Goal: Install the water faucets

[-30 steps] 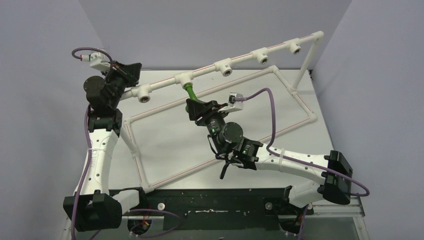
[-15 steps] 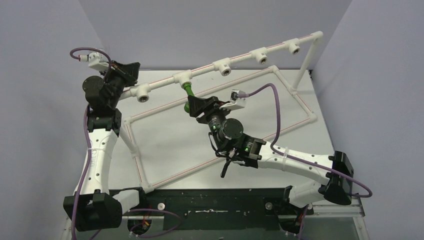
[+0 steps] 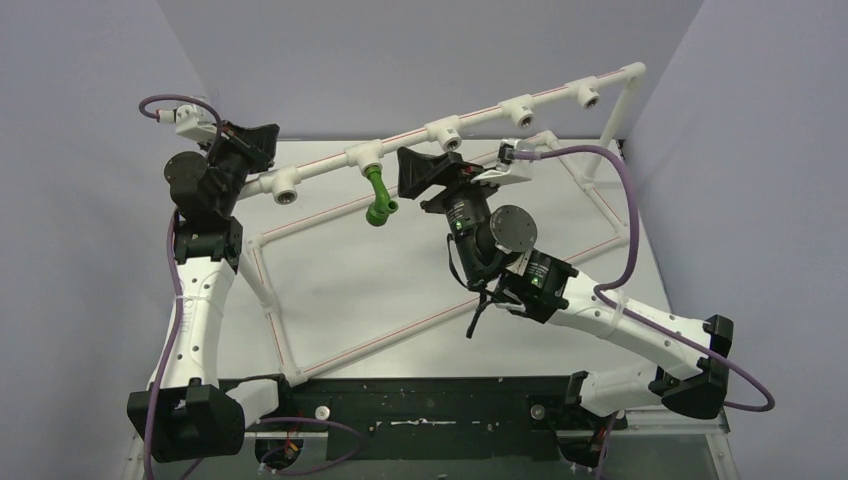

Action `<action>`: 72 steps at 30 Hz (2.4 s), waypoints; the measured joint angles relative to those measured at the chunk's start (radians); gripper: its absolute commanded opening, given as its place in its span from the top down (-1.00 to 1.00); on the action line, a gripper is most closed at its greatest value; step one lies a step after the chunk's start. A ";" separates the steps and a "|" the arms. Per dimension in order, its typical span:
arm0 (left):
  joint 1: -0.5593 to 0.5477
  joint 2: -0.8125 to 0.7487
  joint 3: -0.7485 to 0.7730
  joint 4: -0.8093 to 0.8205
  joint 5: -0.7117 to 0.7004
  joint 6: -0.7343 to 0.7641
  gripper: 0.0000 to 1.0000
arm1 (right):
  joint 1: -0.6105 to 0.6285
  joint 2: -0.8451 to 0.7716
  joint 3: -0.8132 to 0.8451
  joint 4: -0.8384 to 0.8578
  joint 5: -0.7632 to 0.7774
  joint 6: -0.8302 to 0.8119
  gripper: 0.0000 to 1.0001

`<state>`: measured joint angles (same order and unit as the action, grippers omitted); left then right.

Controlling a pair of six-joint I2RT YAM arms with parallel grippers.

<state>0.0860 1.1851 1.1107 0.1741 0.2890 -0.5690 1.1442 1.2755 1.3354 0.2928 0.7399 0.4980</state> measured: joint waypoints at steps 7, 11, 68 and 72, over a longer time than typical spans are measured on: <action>0.000 0.000 0.000 0.000 0.000 0.000 1.00 | 0.002 0.058 0.099 -0.162 -0.063 -0.050 -0.46; 0.000 0.000 0.000 0.000 0.000 0.000 1.00 | 0.002 0.085 0.134 -0.248 -0.090 -0.059 -0.40; 0.000 0.000 0.000 0.001 0.013 -0.004 1.00 | -0.038 0.154 -0.023 -0.209 -0.233 0.377 1.00; 0.000 0.000 0.000 0.001 0.015 -0.004 1.00 | -0.046 0.140 -0.076 -0.129 -0.270 0.489 1.00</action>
<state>0.0856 1.1854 1.1103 0.1749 0.3038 -0.5728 1.0981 1.4151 1.2591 0.1635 0.4702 0.9874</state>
